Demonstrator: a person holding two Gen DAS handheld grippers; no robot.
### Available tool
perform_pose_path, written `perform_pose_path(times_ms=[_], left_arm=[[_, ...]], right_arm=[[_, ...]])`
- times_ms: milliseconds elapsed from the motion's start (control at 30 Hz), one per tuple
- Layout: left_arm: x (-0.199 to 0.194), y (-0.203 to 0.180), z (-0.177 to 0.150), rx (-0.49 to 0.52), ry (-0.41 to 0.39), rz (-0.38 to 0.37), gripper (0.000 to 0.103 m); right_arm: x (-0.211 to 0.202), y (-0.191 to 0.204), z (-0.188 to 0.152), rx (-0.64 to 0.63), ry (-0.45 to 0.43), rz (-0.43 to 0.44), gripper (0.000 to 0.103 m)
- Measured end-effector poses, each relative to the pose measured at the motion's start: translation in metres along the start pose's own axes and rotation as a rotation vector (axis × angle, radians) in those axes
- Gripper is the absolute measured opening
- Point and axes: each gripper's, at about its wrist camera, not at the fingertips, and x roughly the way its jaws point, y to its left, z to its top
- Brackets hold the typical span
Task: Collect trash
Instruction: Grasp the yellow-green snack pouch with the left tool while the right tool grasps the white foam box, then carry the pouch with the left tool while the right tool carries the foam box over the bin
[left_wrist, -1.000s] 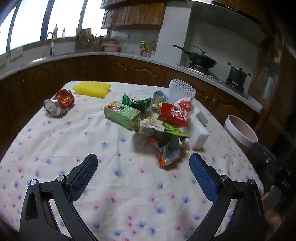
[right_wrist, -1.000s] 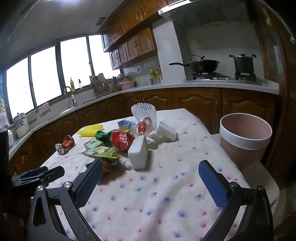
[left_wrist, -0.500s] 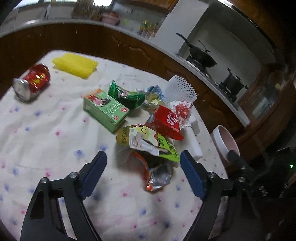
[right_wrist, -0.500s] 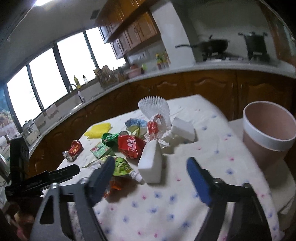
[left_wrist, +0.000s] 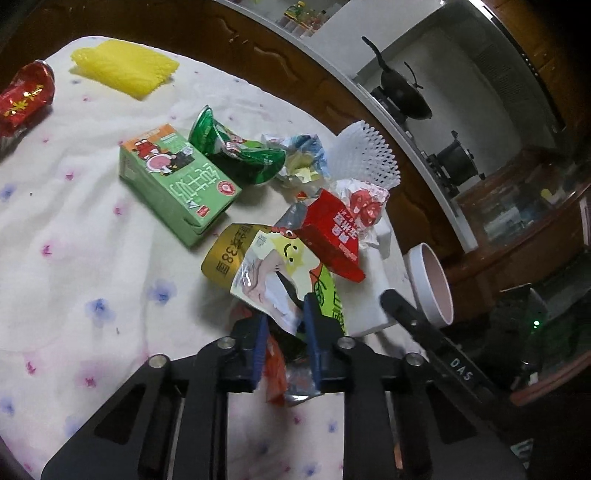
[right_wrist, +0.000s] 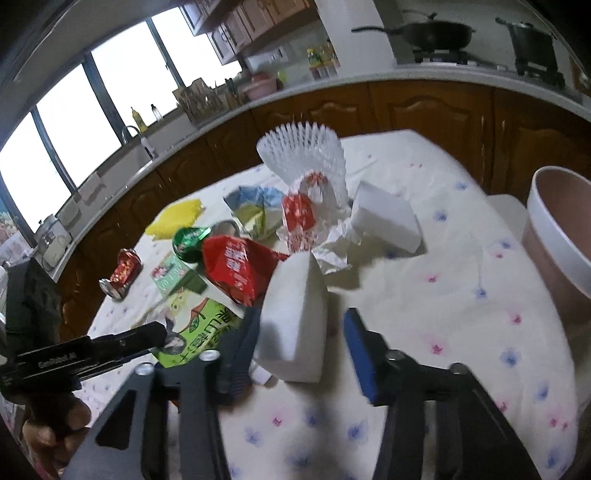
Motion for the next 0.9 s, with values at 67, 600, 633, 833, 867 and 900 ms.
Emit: perform_pose_path(times_ms=[67, 600, 633, 833, 867, 900], left_arm=[[-0.002, -0.002, 0.001, 0.011, -0.005, -0.008, 0.013], [-0.029, -0.025, 0.004, 0.101, -0.074, -0.053, 0.003], [-0.031, -0.027, 0.004, 0.111, -0.079, -0.058, 0.002], [-0.043, -0.045, 0.006, 0.155, -0.101, -0.096, 0.002], [-0.044, -0.05, 0.005, 0.162, -0.103, -0.102, 0.002], [-0.045, -0.054, 0.006, 0.17, -0.106, -0.108, 0.002]], right_arm=[[0.004, 0.001, 0.0, -0.006, 0.011, 0.024, 0.04], [0.005, 0.009, 0.003, -0.031, 0.014, 0.059, 0.022], [0.003, 0.009, 0.003, -0.035, 0.006, 0.059, 0.02], [-0.023, 0.007, 0.003, -0.032, -0.059, 0.08, 0.018], [-0.026, 0.007, 0.003, -0.028, -0.065, 0.083, 0.018], [-0.034, 0.002, 0.004, -0.017, -0.081, 0.089, 0.018]])
